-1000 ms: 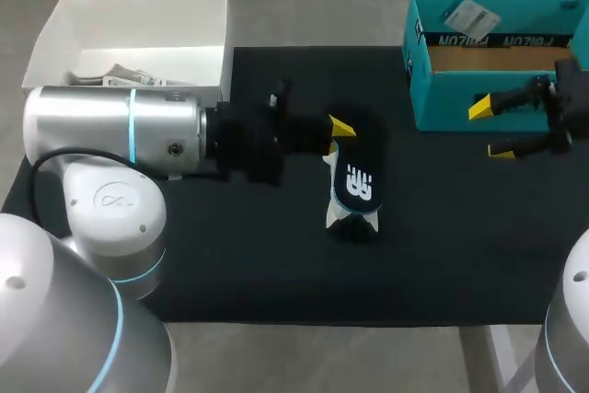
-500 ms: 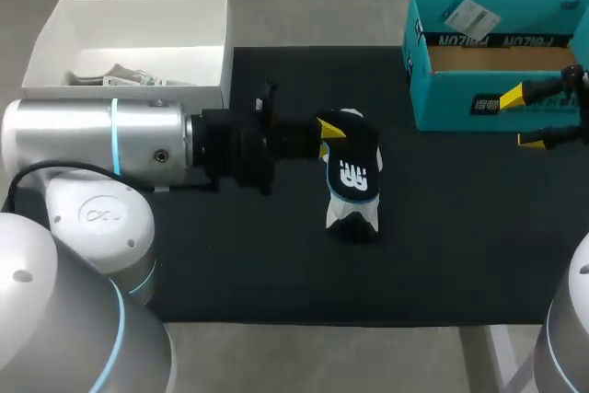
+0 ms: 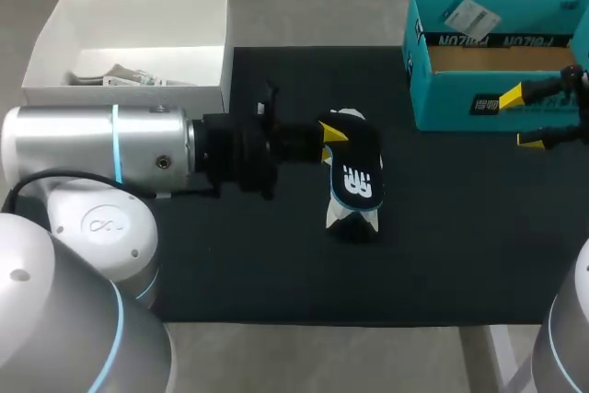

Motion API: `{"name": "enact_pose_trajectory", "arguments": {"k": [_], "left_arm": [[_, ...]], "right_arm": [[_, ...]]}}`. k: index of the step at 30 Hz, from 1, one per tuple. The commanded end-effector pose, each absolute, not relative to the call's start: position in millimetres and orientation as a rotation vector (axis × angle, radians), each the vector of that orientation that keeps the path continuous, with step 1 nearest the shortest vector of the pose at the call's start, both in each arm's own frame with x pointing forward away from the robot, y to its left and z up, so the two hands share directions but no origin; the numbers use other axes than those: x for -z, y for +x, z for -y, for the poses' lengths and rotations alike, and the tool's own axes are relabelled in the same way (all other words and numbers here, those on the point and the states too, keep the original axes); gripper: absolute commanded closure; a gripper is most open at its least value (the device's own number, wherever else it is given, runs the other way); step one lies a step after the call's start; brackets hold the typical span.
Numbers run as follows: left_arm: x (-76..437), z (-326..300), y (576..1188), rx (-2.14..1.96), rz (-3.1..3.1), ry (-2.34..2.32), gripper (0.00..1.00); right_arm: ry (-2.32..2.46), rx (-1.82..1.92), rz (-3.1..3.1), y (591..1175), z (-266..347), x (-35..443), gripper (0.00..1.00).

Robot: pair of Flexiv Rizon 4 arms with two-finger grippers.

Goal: Take the shoe out of the shoebox, open the shoe tongue, remove and reinsert the insole, then place the shoe into the shoebox

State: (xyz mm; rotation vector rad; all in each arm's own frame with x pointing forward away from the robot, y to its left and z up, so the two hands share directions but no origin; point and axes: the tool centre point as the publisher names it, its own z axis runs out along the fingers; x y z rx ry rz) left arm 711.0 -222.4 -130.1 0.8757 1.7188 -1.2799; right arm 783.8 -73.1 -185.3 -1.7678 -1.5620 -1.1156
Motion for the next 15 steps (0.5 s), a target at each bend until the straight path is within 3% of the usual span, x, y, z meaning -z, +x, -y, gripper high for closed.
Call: {"name": "enact_pose_trajectory", "arguments": {"k": [1,15], "left_arm": [[130.0,224.1,709.7,1.274,-1.724,0.874,1.00],[223.5,221.0,744.4,1.097,-1.980,0.981,1.00]], "right_arm": [[-1.773,1.113,1.563,782.2,73.1,184.6,0.00],[-1.773,1.113,1.563,782.2,73.1,184.6,0.00]]}}
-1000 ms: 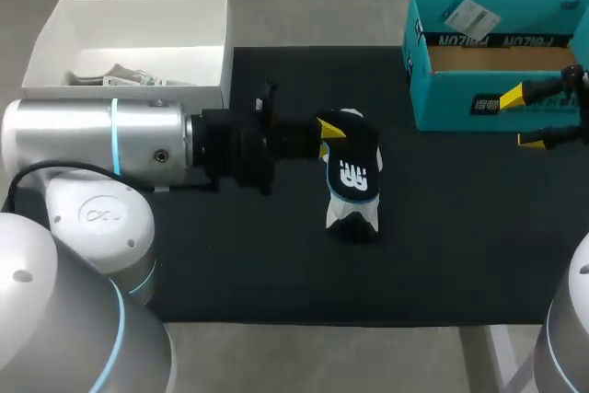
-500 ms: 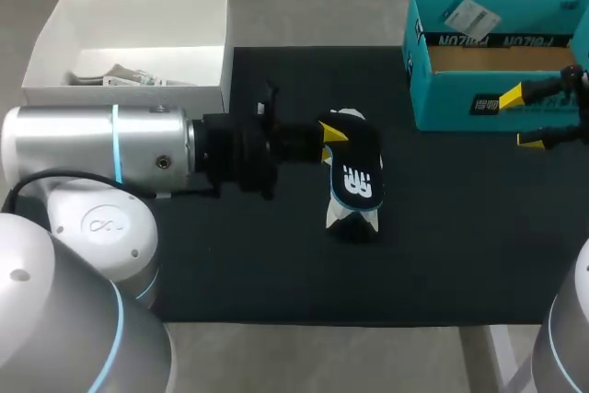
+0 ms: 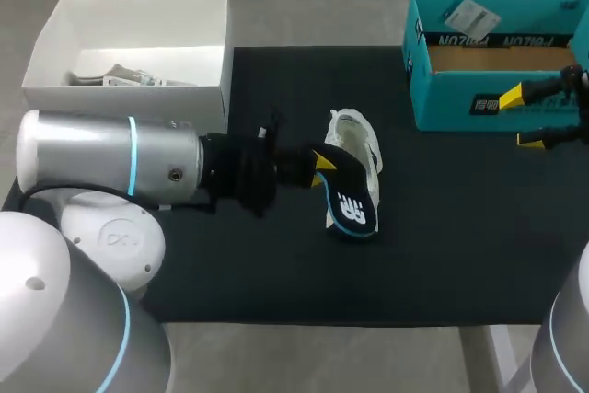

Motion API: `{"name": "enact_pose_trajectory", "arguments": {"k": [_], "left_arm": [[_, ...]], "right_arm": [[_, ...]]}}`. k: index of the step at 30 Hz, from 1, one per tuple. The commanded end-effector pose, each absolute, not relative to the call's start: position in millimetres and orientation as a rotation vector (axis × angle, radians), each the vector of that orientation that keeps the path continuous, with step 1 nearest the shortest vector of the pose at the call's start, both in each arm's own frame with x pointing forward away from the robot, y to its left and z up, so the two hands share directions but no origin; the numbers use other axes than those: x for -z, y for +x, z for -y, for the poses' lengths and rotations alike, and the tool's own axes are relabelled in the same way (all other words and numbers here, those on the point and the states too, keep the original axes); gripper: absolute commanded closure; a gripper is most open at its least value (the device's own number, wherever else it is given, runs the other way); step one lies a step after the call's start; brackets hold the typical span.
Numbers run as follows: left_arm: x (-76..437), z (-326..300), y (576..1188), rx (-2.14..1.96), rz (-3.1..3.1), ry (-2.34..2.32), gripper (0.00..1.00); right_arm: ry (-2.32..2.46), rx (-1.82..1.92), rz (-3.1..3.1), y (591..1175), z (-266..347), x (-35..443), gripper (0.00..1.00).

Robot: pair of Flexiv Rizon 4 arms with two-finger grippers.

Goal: Take the shoe out of the shoebox, open the shoe tongue, remove and reinsert the insole, then place the shoe into the shoebox

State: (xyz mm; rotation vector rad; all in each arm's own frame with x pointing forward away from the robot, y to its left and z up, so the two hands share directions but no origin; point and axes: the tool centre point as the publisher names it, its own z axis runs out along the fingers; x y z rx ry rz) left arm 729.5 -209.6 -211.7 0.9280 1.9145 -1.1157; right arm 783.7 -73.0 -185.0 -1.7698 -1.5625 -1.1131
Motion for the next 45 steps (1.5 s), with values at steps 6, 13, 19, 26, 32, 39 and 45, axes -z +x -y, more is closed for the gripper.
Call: {"name": "enact_pose_trajectory", "arguments": {"k": [6,13,19,26,32,39,45], "left_arm": [[235.8,222.7,748.7,1.096,-2.037,1.014,1.00],[235.8,222.8,748.6,1.080,-2.042,1.007,1.00],[235.8,222.8,748.6,1.080,-2.042,1.007,1.00],[239.4,223.1,749.8,1.216,-2.035,1.146,1.00],[240.9,222.9,751.9,1.372,-1.995,1.230,1.00],[238.9,221.0,755.4,1.410,-1.996,1.244,1.00],[238.9,221.0,755.4,1.410,-1.996,1.244,1.00]], "right_arm": [[-1.773,1.113,1.563,782.2,73.1,184.6,0.00],[-1.773,1.113,1.563,782.2,73.1,184.6,0.00],[-1.773,1.113,1.563,782.2,73.1,184.6,0.00],[-1.773,1.113,1.563,782.2,73.1,184.6,0.00],[-1.773,1.113,1.563,782.2,73.1,184.6,0.00],[-1.773,1.113,1.563,782.2,73.1,184.6,0.00],[-1.773,1.113,1.563,782.2,73.1,184.6,0.00]]}}
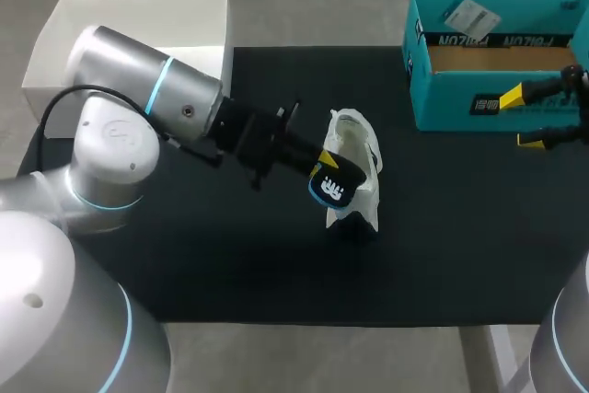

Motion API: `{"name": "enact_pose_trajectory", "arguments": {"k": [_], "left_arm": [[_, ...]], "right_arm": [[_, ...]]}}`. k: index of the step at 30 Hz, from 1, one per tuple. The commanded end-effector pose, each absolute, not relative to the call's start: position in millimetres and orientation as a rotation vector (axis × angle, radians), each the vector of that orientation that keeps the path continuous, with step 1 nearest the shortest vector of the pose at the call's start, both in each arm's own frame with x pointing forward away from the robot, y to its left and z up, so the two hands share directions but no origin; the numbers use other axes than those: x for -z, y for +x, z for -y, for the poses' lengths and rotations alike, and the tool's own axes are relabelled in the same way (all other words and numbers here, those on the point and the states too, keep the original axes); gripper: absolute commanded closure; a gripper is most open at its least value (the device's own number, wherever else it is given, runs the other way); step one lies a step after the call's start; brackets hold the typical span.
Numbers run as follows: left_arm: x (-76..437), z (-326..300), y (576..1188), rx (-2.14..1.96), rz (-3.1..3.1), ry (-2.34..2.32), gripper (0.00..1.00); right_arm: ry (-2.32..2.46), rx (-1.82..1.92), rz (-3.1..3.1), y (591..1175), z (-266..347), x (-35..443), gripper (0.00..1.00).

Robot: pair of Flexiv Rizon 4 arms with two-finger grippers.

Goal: Take the shoe out of the shoebox, open the shoe tongue, remove and reinsert the insole, then place the shoe into the shoebox

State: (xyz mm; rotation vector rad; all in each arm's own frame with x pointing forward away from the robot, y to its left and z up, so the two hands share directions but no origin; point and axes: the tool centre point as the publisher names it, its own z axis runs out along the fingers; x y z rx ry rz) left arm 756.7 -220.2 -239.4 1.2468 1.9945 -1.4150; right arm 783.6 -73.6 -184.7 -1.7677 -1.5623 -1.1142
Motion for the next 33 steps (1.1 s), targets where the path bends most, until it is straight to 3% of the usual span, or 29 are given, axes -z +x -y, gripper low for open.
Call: {"name": "enact_pose_trajectory", "arguments": {"k": [1,6,15,33], "left_arm": [[238.9,221.0,755.4,1.410,-1.996,1.244,1.00],[238.9,221.0,755.4,1.410,-1.996,1.244,1.00],[282.9,236.8,772.4,1.449,-1.991,1.200,1.00],[300.0,268.5,784.6,1.443,-2.010,1.206,1.00]], "right_arm": [[-1.773,1.113,1.563,782.2,73.1,184.6,0.00],[-1.773,1.113,1.563,782.2,73.1,184.6,0.00],[-1.773,1.113,1.563,782.2,73.1,184.6,0.00],[-1.773,1.113,1.563,782.2,73.1,184.6,0.00]]}}
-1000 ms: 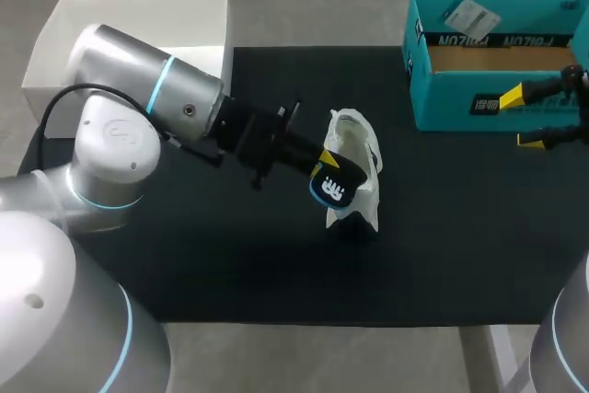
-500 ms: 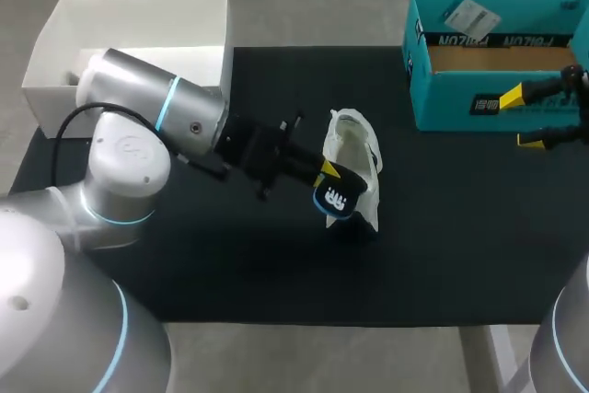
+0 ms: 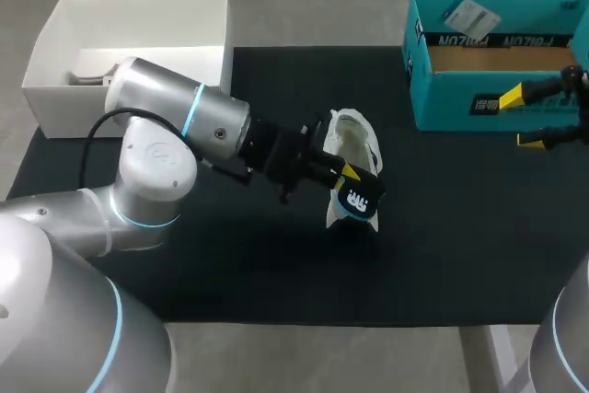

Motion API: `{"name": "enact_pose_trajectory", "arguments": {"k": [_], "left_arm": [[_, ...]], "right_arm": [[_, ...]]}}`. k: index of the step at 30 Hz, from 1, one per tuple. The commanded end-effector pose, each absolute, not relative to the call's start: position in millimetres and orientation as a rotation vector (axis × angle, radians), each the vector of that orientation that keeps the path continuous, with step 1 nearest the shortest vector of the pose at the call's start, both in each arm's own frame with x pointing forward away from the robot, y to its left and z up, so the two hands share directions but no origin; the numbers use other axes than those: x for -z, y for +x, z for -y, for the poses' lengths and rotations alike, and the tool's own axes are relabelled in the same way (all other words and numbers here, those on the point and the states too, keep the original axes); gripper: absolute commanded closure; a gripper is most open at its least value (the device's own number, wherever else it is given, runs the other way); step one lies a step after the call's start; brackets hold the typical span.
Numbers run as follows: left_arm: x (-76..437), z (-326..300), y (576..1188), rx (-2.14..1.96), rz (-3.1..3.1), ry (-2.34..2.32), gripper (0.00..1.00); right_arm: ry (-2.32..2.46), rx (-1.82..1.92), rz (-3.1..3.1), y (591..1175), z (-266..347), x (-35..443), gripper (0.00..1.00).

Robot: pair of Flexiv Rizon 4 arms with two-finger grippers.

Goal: Take the shoe out of the shoebox, open the shoe tongue, remove and reinsert the insole, then place the shoe into the shoebox

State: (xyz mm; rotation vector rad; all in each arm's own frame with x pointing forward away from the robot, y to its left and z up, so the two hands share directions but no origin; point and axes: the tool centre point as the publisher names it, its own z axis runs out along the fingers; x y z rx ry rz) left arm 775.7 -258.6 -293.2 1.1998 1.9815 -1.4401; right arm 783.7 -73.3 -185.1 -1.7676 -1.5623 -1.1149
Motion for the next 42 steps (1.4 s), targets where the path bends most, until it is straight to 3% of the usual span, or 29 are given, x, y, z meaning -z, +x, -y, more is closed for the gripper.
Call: {"name": "enact_pose_trajectory", "arguments": {"k": [1,42], "left_arm": [[301.2,268.6,785.7,1.454,-2.019,1.201,1.00],[362.2,260.9,857.3,1.300,-2.213,0.951,1.00]], "right_arm": [[-1.773,1.113,1.563,782.2,73.1,184.6,0.00],[-1.773,1.113,1.563,782.2,73.1,184.6,0.00]]}}
